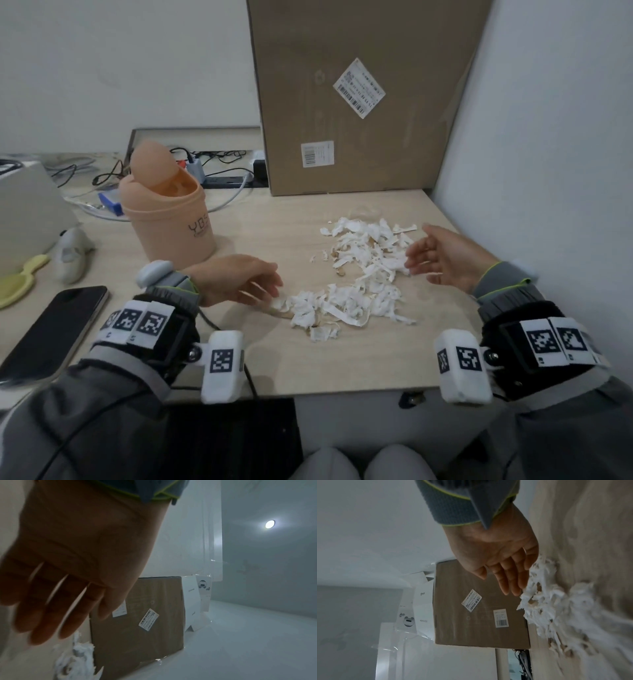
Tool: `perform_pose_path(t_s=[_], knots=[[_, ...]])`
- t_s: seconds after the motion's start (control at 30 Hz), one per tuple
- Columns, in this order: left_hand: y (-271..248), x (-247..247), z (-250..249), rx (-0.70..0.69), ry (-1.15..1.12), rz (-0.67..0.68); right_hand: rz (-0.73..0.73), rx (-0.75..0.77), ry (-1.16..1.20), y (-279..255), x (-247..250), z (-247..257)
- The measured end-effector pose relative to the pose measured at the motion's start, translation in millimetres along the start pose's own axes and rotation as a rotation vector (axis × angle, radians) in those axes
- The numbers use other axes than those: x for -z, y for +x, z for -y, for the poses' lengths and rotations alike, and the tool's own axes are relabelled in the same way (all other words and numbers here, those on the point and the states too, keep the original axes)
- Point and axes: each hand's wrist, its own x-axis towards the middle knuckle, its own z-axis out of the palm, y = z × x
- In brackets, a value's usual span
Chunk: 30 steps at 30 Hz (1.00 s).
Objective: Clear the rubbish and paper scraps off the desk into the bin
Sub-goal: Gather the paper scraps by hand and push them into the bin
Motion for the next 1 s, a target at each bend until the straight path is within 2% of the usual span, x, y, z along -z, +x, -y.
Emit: perform_pose_path(t_s=[0.13,0.27,0.37,0.47,0.6,0.67,0.73,0.8,0.9,1.0], knots=[[-5,-7,12,0.115,0.072,0.025,0.080,-0.136,-0.163,-16,17,-14],[-3,-26,8,0.112,0.072,0.017,0.115,-0.238,-0.268,-27,19,-26],[4,-53,-5,0.090,0.039,0.055,0.163,-0.232,-0.251,-27,5,-31],[12,-79,-16,0.046,-0.056,0.066,0.191,-0.157,-0.137,-22,-19,-30],[15,-92,-20,-0.084,-0.182,0.024,0.081,-0.081,0.009,-24,-25,-28],[11,-85,-18,-0.175,-0.188,-0.033,-0.044,-0.059,0.003,-28,-18,-26],[2,-75,-16,-0.181,-0.156,-0.039,-0.097,-0.053,-0.061,-34,-11,-25],[-9,-71,-15,-0.095,-0.061,0.079,0.037,-0.082,-0.151,-41,-13,-24],[-17,-79,-13,0.038,0.101,0.327,0.349,-0.148,-0.284,-44,-28,-27],[-10,-94,-12,0.073,0.125,0.361,0.490,-0.202,-0.349,-38,-46,-28]])
